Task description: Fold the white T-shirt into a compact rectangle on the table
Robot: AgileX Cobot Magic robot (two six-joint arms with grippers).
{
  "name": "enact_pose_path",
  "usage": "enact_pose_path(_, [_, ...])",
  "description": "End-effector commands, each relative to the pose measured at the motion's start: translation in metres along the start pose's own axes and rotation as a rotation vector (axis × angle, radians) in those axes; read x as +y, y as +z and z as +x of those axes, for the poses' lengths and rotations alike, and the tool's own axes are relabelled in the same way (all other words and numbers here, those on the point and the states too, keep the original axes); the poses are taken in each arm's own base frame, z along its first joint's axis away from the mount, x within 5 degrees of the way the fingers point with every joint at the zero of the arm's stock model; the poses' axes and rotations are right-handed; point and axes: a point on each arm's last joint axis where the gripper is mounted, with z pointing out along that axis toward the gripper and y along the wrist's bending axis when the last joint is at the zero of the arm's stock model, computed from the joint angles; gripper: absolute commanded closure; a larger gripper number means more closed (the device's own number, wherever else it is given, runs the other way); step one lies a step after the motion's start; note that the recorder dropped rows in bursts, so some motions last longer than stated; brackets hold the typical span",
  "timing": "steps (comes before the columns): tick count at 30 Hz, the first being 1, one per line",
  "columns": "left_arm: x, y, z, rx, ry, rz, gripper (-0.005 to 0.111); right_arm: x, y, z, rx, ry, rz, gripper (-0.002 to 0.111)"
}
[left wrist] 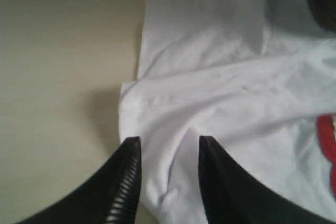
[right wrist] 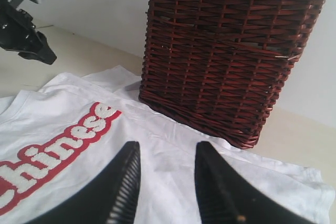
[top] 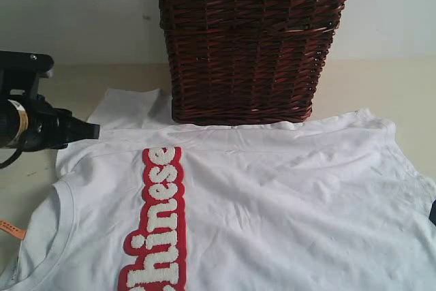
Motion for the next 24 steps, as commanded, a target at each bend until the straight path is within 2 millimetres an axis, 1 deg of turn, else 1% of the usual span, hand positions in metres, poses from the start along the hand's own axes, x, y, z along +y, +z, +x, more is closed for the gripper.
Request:
enact_pose_path(1, [0.005, 0.025, -0.007, 0.012, 0.004, -0.106, 0.069, 0.0, 0.001, 0.001, 0.004, 0.009, 0.002, 0.073])
enact_pose_path(6, [0.011, 0.052, -0.001, 0.074, -0.03, -0.092, 0.069, 0.0, 0.001, 0.001, 0.004, 0.009, 0.002, 0.073])
enact_pose_path(9, [0.015, 0.059, 0.004, 0.101, -0.048, -0.101, 0.069, 0.0, 0.001, 0.001, 0.004, 0.009, 0.002, 0.073])
enact_pose_path(15, [0.024, 0.068, 0.002, 0.105, -0.054, -0.117, 0.069, 0.0, 0.001, 0.001, 0.004, 0.009, 0.002, 0.073])
enact_pose_path(19, [0.026, 0.084, 0.002, 0.124, -0.058, -0.087, 0.069, 0.0, 0.001, 0.001, 0.004, 0.009, 0.002, 0.073])
enact_pose_path(22, [0.024, 0.096, 0.004, 0.145, -0.07, -0.035, 0.069, 0.0, 0.001, 0.001, 0.004, 0.009, 0.002, 0.073])
enact_pose_path(24, [0.023, 0.101, 0.006, 0.153, -0.072, -0.032, 0.069, 0.0, 0.001, 0.001, 0.004, 0.009, 0.002, 0.073])
